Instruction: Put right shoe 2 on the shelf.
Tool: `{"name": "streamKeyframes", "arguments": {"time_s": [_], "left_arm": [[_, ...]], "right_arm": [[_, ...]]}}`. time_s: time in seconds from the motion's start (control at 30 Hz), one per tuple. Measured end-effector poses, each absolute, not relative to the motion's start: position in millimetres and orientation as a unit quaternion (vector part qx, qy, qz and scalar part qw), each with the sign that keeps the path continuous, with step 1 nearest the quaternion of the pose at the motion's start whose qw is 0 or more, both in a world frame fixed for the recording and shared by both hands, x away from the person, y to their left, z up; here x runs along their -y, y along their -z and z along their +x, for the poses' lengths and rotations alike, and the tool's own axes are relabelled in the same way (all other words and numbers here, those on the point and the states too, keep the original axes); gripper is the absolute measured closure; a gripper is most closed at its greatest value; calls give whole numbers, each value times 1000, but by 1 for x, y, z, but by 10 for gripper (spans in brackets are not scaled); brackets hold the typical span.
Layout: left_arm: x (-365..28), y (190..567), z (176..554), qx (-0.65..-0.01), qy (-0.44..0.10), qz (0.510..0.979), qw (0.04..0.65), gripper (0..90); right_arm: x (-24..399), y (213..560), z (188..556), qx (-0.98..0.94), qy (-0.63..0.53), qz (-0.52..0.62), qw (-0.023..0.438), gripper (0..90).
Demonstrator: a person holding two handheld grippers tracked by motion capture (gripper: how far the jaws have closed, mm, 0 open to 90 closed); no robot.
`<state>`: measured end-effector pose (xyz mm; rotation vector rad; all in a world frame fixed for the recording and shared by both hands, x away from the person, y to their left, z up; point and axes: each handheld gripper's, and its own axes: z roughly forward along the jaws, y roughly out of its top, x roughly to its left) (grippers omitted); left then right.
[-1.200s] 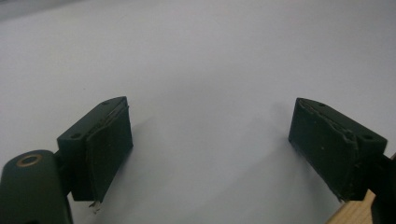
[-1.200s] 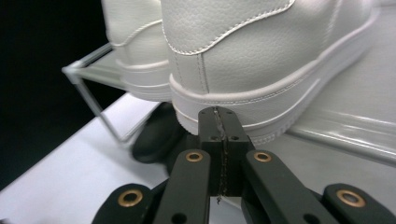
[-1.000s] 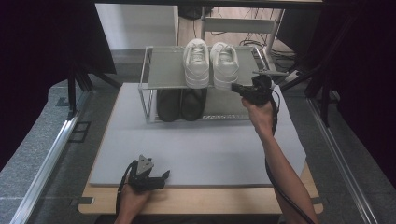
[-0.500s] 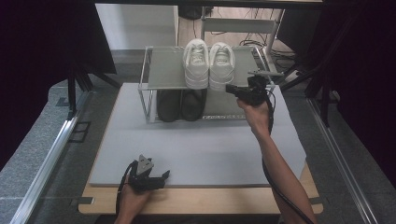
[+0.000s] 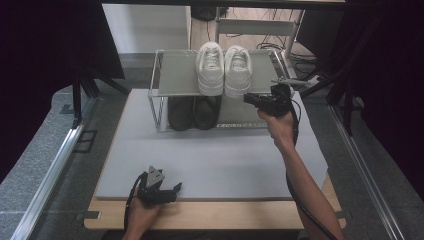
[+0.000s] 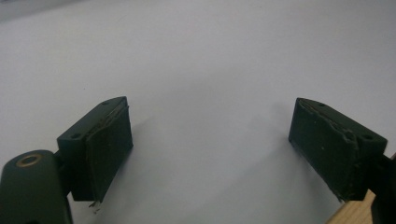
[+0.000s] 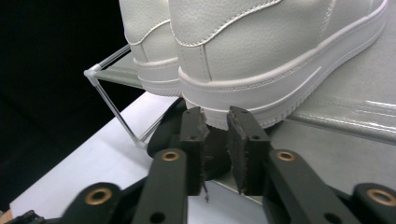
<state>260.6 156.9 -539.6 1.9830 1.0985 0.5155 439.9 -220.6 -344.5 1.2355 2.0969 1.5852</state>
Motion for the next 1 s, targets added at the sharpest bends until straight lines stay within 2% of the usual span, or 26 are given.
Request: {"name": "streamKeyframes", "arguments": {"time_s": [0.53,1.0], "left_arm": [[-157,540,261,-434,-204,782,398,132],[-157,539,260,-434,-204,783,396,133]], "right_arm": [[225,348,420,-736,-532,390,155,447],[237,360,403,-751,-520,372,167,337]]}}
